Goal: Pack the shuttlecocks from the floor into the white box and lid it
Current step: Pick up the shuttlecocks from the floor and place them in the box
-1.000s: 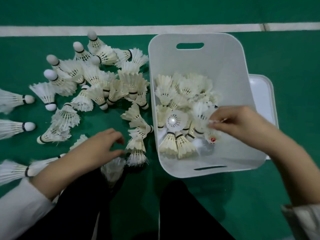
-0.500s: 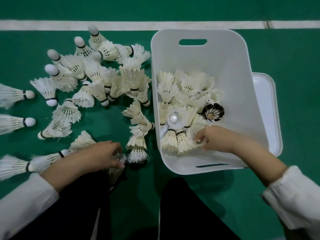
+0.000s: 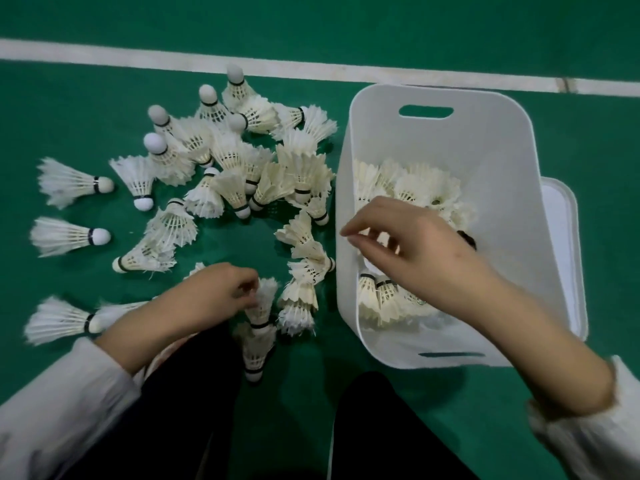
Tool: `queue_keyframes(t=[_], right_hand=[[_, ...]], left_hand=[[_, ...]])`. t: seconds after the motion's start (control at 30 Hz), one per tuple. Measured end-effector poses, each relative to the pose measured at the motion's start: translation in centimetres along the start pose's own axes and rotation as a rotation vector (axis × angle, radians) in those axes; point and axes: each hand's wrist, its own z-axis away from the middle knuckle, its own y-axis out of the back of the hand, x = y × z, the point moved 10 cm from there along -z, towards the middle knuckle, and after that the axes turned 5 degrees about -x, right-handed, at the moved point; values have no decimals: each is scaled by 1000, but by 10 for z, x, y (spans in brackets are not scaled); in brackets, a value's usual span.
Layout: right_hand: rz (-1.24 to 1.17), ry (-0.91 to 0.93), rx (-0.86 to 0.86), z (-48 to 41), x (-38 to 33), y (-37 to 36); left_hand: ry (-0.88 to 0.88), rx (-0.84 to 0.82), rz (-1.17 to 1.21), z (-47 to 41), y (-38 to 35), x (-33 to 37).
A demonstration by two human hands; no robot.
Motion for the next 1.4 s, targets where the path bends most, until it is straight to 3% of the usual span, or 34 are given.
queue_keyframes(t=[0.13, 0.23, 0.4, 0.53, 0.67, 0.77, 1.0, 1.07, 1.2, 1.4], right_hand=[[38, 114, -58, -35, -30, -33], [46, 109, -188, -56, -40, -65], [145, 114, -310, -77, -48, -96], [121, 155, -254, -89, -49, -97], [146, 170, -124, -93, -42, -91], [117, 167, -86, -93, -38, -88], [176, 179, -100, -92, -34, -92], [185, 173, -87, -92, -31, -91], [197, 182, -79, -91, -31, -91], [187, 171, -58, -90, -29, -87]], left_hand=[[-75, 204, 68, 15, 41, 6], [-293, 398, 171, 32, 70, 20], [-421, 529, 135, 49, 81, 20], [-285, 606, 212, 51, 81, -17], [-4, 680, 230, 54, 85, -72], [204, 549, 210, 43, 66, -108], [405, 158, 160, 8, 16, -117], [411, 131, 170, 4, 11, -116], [356, 260, 214, 11, 21, -115], [258, 692, 198, 52, 65, -108]])
